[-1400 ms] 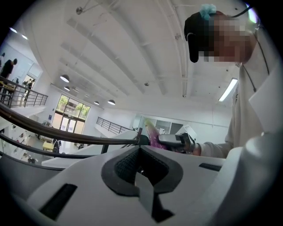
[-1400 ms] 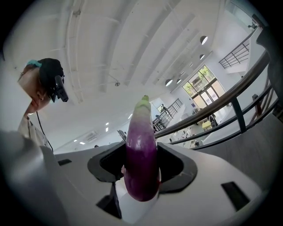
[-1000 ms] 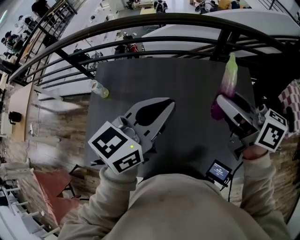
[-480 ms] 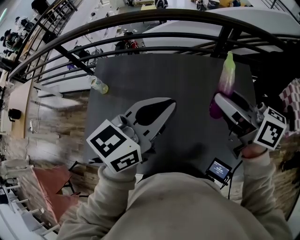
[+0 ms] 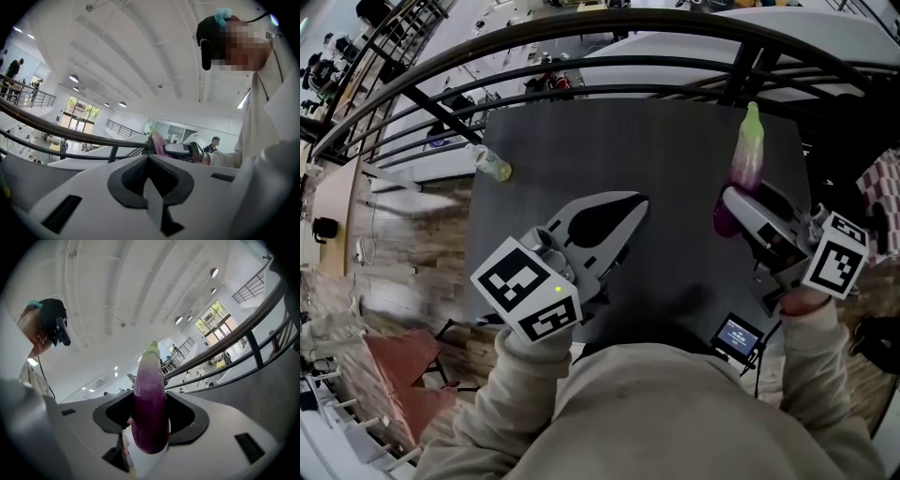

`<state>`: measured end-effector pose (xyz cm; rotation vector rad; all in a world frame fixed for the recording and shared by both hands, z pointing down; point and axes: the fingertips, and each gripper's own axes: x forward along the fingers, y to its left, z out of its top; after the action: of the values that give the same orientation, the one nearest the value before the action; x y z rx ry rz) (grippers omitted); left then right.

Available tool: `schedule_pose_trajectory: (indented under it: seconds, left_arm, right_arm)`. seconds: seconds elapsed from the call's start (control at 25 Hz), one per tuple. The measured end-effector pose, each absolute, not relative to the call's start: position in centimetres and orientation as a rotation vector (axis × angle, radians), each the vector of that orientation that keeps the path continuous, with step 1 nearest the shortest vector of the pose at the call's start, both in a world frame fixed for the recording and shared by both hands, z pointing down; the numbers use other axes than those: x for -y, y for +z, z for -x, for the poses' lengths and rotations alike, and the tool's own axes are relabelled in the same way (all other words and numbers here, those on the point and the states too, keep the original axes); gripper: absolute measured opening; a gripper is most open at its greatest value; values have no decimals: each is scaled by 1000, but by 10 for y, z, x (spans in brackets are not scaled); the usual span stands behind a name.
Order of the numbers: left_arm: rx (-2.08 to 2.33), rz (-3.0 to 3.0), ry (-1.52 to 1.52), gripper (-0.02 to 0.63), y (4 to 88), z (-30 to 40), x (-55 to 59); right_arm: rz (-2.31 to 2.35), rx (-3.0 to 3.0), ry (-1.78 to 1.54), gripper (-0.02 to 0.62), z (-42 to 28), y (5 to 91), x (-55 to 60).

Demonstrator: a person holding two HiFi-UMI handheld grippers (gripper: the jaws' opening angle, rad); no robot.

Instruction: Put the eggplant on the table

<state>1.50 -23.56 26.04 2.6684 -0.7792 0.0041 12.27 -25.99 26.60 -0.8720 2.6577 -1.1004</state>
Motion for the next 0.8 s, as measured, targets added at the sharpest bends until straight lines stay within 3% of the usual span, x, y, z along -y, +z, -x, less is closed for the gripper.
schedule_pose_trajectory:
  seconds: [0.8]
  left_arm:
    - [734, -2549, 45, -2, 327, -18, 231]
  right_arm:
    - [902, -2617, -1277, 229, -110, 331, 254]
